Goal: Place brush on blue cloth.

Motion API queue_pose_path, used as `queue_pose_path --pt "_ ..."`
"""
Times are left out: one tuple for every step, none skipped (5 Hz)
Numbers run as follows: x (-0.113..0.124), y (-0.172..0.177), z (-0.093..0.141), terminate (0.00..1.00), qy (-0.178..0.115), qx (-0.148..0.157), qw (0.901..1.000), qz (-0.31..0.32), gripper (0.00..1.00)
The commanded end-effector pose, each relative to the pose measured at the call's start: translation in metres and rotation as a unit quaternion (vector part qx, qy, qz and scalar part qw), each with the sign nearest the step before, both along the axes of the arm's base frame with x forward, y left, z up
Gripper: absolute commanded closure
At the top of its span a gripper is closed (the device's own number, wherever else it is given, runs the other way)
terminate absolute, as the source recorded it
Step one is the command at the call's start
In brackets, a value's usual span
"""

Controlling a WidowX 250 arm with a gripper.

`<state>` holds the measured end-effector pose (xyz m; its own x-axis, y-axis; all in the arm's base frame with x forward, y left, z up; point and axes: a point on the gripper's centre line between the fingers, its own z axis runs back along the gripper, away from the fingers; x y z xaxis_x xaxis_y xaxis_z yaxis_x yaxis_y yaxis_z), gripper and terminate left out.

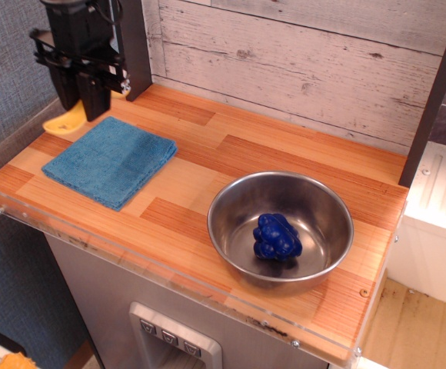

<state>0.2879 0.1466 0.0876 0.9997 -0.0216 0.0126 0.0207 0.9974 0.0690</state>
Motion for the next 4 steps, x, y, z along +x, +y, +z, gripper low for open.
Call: queue_pose_path --pt "0.02 0.001 -0.007 0.0 -0.024 0.009 0.9997 0.003 1.0" --pt "0.018 0.002 -0.012 0.0 -0.018 0.003 0.9998 -0.001 0.0" --pt "0.015 0.0 -0.008 0.0 -0.022 -0.005 0.9996 -0.015 0.0" --pt "0.016 -0.018 0.004 0.0 -0.03 -0.016 0.9989 -0.032 0.0"
